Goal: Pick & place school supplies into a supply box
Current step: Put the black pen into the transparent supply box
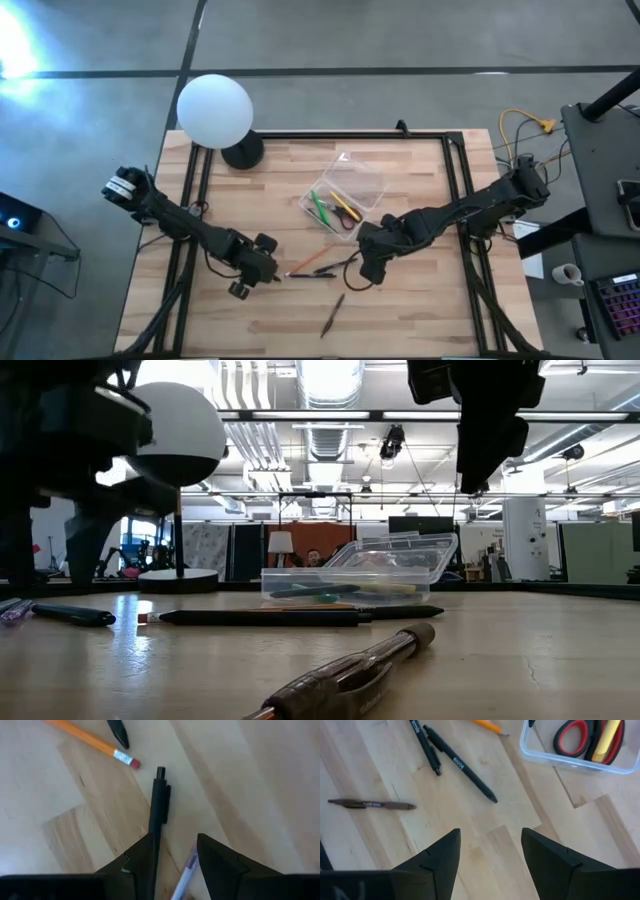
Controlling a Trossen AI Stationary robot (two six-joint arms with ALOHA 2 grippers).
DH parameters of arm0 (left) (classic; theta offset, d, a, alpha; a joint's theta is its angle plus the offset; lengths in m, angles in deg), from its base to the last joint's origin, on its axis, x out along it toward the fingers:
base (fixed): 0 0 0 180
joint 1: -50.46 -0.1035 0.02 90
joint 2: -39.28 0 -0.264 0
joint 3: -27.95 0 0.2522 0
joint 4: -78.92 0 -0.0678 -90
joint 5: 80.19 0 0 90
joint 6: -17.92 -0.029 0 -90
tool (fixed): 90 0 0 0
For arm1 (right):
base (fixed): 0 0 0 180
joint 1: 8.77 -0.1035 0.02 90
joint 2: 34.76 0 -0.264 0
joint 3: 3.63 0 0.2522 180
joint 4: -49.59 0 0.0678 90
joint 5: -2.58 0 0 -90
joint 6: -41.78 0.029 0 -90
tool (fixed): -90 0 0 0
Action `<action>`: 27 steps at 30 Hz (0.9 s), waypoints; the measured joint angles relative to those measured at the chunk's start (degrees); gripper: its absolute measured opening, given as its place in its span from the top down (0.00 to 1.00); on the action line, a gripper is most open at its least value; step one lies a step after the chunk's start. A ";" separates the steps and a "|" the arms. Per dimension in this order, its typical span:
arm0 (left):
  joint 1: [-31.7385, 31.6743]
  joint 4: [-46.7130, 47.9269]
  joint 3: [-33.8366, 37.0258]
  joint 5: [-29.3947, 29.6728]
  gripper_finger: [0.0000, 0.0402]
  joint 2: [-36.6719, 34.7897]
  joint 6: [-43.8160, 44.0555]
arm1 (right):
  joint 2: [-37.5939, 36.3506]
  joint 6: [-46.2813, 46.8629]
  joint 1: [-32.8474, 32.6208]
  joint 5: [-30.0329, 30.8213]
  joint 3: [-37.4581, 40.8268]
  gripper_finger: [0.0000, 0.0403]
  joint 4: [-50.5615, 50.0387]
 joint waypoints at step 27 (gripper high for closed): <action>-3.38 -3.38 2.80 2.60 0.96 1.75 3.51 | -1.58 1.50 -4.86 2.78 0.82 0.55 -7.57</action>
